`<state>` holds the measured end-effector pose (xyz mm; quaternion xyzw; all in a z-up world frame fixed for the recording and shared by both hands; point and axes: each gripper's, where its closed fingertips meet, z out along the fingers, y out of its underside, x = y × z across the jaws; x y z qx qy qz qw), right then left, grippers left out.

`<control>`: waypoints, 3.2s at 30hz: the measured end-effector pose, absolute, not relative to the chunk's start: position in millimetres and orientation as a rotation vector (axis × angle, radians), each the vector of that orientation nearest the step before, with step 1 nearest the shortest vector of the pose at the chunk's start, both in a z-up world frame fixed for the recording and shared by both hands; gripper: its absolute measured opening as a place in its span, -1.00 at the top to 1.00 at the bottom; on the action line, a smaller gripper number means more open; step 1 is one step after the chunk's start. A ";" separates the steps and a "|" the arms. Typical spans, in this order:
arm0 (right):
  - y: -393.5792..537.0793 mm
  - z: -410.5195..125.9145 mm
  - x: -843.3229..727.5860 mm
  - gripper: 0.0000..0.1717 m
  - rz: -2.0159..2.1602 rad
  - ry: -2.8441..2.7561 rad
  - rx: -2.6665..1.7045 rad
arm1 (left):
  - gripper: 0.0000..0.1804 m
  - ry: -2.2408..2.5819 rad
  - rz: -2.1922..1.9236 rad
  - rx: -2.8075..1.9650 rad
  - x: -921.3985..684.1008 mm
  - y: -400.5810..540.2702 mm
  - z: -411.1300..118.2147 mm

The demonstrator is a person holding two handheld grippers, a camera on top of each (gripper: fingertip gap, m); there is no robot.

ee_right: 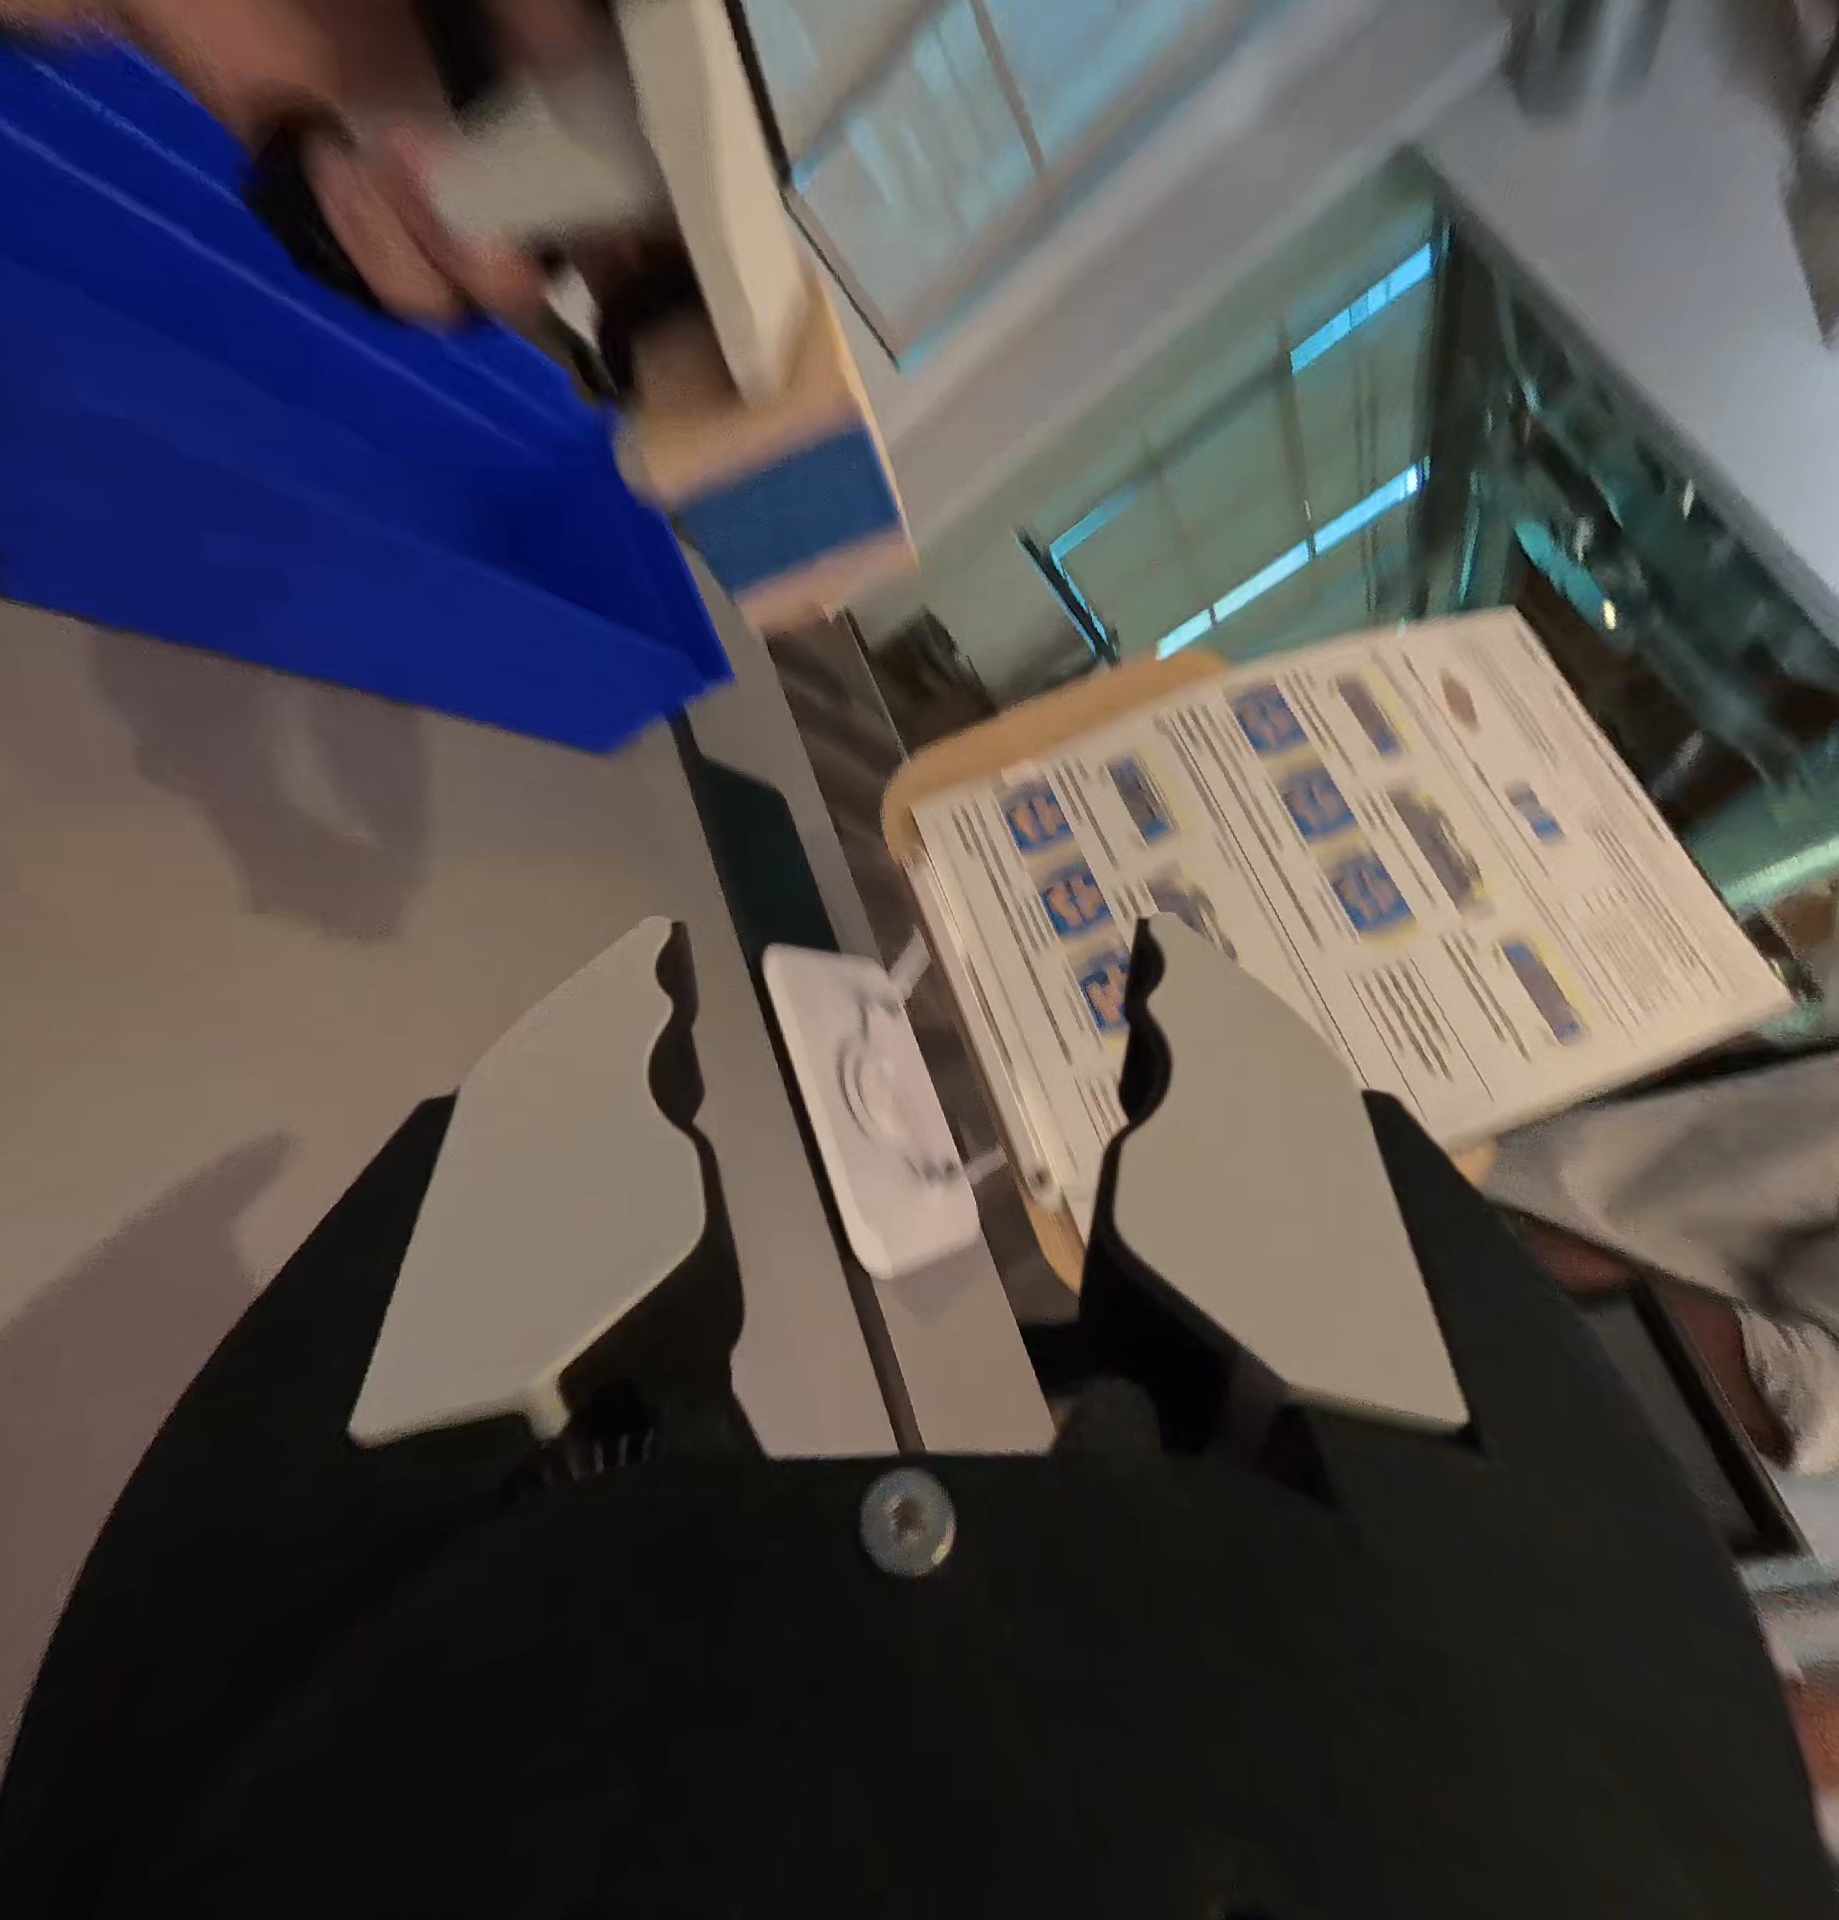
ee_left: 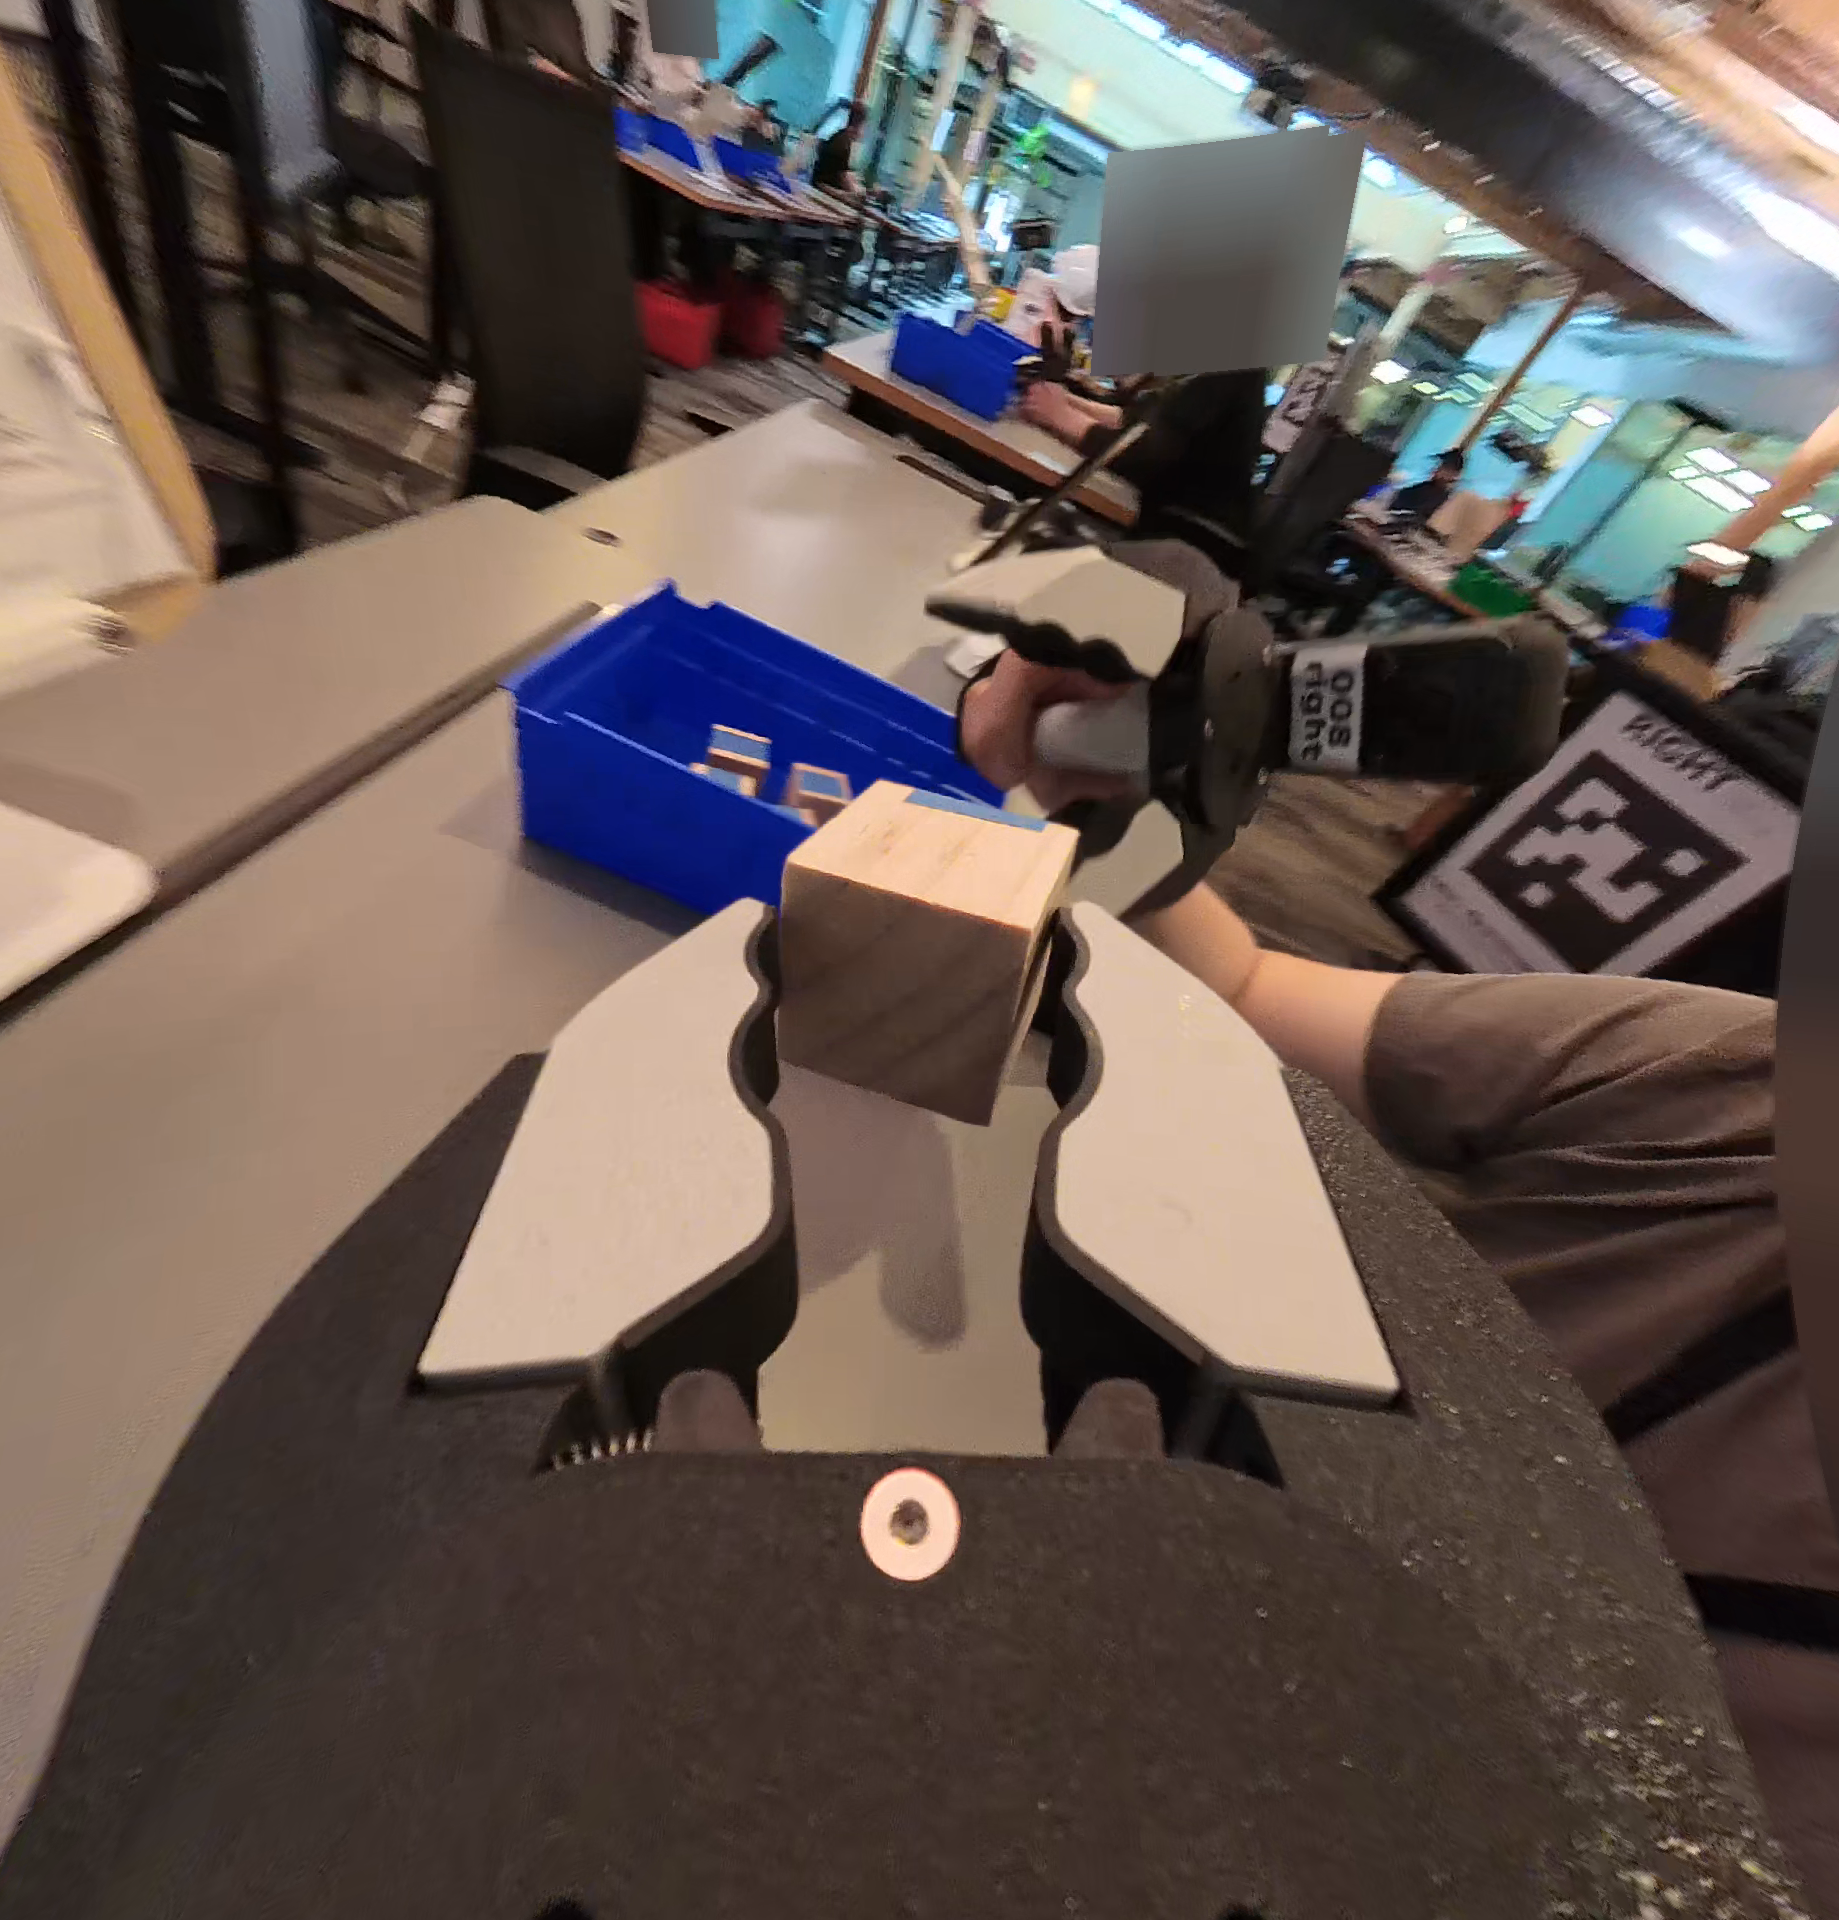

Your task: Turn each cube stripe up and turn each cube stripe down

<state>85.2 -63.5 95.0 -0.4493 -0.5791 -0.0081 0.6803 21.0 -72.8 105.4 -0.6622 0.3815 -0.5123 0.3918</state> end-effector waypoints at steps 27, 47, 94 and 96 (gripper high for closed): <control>-68.1 -50.1 312.5 0.46 0.193 -1.454 -2.328 | 0.39 0.921 -0.609 -1.675 3.6 -25.4 83.9; -52.1 -148.5 341.1 0.45 -0.057 -1.544 -2.820 | 0.40 0.599 0.036 -1.855 -76.9 43.7 55.2; -18.8 -136.6 452.3 0.93 0.245 -0.127 -3.045 | 0.82 0.023 0.125 -2.978 -362.7 -28.0 -112.1; -18.0 -136.5 443.7 0.92 0.241 -0.145 -3.055 | 0.75 0.071 0.258 -2.991 -358.0 -23.9 -112.4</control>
